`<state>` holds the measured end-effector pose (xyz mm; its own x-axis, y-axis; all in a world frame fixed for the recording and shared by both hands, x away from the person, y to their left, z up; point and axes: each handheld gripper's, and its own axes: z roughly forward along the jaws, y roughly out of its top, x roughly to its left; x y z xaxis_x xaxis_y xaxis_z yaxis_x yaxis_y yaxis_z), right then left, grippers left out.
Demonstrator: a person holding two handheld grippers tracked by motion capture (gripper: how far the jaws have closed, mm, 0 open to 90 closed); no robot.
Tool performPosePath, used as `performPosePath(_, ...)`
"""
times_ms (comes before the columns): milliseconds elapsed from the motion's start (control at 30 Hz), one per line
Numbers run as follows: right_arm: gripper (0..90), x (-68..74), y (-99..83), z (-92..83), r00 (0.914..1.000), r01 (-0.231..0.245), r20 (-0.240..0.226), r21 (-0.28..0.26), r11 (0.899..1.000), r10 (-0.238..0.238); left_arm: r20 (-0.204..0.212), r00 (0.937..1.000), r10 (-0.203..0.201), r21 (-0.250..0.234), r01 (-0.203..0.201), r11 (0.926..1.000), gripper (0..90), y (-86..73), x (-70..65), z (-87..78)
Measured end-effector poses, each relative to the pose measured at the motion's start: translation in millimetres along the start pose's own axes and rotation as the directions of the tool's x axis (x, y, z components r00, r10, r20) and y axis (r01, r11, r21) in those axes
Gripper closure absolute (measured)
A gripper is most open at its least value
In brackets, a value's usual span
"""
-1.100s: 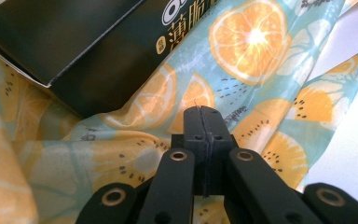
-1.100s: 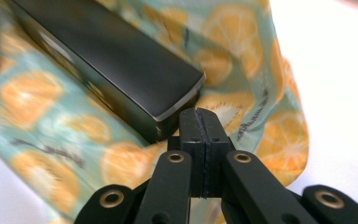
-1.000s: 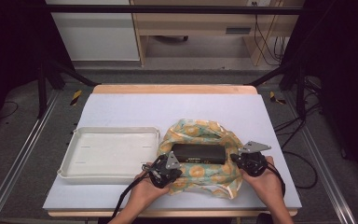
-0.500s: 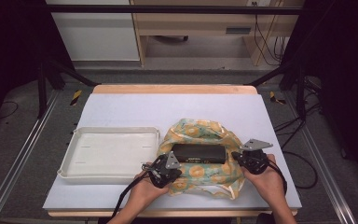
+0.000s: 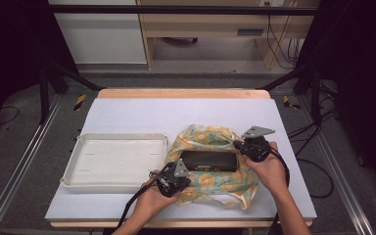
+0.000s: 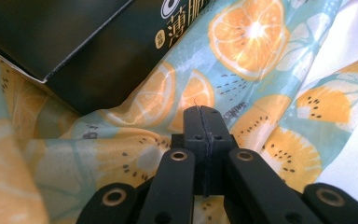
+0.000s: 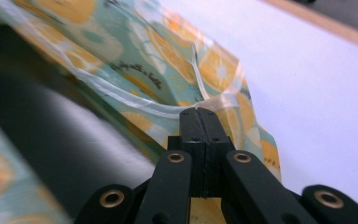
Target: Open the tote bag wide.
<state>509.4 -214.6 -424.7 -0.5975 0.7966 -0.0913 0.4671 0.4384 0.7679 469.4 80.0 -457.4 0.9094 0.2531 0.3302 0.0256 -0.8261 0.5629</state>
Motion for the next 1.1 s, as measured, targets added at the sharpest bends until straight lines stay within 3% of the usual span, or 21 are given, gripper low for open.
performPosePath(200, 90.0, -19.0, -8.8, 29.4, 0.9968, -0.072, -0.030, 0.056, 0.996, 0.074, -0.004, 1.0000, 0.004, 0.006, -0.004, 1.0000, 90.0, 0.1, 0.5, -0.3)
performPosePath(367, 90.0, -29.4, -18.6, 46.8, 0.9865, -0.150, -0.051, 0.105, 0.983, 0.156, -0.002, 1.0000, 0.008, 0.012, -0.008, 0.9999, 90.0, 0.0, 0.5, -0.7)
performPosePath(600, 90.0, -31.3, -20.8, 54.1, 0.9869, -0.148, -0.046, 0.121, 0.982, 0.155, 0.002, 1.0000, 0.006, 0.009, -0.006, 0.9999, 90.0, -1.0, 0.6, -0.9)
performPosePath(733, 90.0, -26.5, -12.9, 34.7, 0.9879, -0.149, -0.036, 0.050, 0.988, 0.151, 0.001, 1.0000, 0.008, 0.009, -0.008, 0.9999, 90.0, -1.0, 0.6, -0.9)
performPosePath(900, 90.0, -6.7, -5.6, -9.7, 0.9957, -0.092, -0.020, -0.065, 0.994, 0.091, -0.002, 1.0000, 0.000, 0.010, 0.000, 1.0000, 90.0, -1.8, -0.1, -1.4)
performPosePath(967, 90.0, 5.2, -10.5, -26.1, 0.9975, -0.069, -0.024, -0.094, 0.993, 0.067, 0.004, 1.0000, -0.003, 0.007, 0.003, 1.0000, 90.0, -1.8, 0.0, -1.1)
performPosePath(1100, 90.0, 26.7, -32.2, -50.5, 0.9969, -0.077, -0.027, -0.131, 0.988, 0.074, 0.000, 1.0000, 0.004, 0.012, -0.004, 0.9999, 90.0, -0.6, 0.4, -0.7)
